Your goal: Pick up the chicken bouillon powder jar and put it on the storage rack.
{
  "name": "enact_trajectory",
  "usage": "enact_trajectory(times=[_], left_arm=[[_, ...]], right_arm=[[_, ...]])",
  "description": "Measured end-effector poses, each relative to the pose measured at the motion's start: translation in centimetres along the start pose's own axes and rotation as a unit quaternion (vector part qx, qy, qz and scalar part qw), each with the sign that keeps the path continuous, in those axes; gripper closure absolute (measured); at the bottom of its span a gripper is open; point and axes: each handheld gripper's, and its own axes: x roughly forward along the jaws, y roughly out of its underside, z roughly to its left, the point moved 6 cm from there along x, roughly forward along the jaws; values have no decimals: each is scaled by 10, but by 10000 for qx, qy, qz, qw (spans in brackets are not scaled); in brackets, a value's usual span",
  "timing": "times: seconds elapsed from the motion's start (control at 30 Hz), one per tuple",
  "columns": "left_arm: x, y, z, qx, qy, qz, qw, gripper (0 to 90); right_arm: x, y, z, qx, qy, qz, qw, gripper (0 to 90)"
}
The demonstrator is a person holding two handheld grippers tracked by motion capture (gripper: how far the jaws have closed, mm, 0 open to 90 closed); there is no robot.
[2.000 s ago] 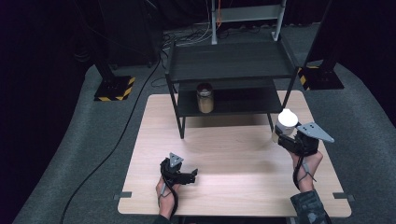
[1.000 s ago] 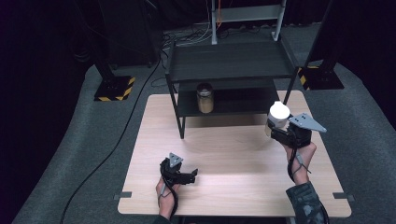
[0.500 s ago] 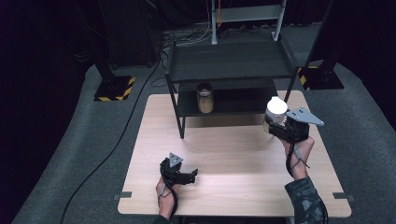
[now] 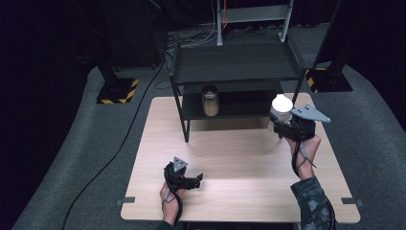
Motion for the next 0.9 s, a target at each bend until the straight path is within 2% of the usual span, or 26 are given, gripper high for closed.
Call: enact_trajectory(times=[0.73,0.9], left_arm=[[-1,0,1,-4,48,-27,10000,0],[-1,1,1,-10,53,-35,10000,0]], right_arm=[[14,-22,1,-57,-79,32,9999,293],[20,-24,-1,25,-124,92,9999,293]])
